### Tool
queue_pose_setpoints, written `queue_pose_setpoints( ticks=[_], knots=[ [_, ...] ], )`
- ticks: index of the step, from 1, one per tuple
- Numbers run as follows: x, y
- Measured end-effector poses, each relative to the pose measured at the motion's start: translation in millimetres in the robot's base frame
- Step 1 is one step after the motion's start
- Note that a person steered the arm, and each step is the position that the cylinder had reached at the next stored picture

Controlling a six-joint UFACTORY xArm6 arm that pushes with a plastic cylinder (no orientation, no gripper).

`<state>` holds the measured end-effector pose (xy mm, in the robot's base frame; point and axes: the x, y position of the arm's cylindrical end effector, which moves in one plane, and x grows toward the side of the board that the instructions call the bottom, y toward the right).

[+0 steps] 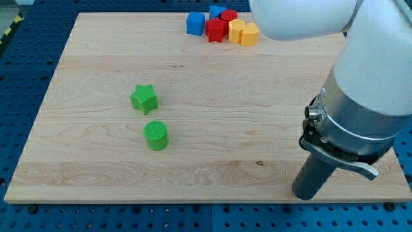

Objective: Move the green circle slightly up

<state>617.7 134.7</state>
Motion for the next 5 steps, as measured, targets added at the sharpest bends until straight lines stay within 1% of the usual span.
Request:
queue_pose_setpoints(
  ticks=[2,3,4,5],
  knots=[
    [-6.6,-28.4],
    [-6.2,-58.9],
    [0.5,-123.7],
    [0.4,-156.4]
  ],
)
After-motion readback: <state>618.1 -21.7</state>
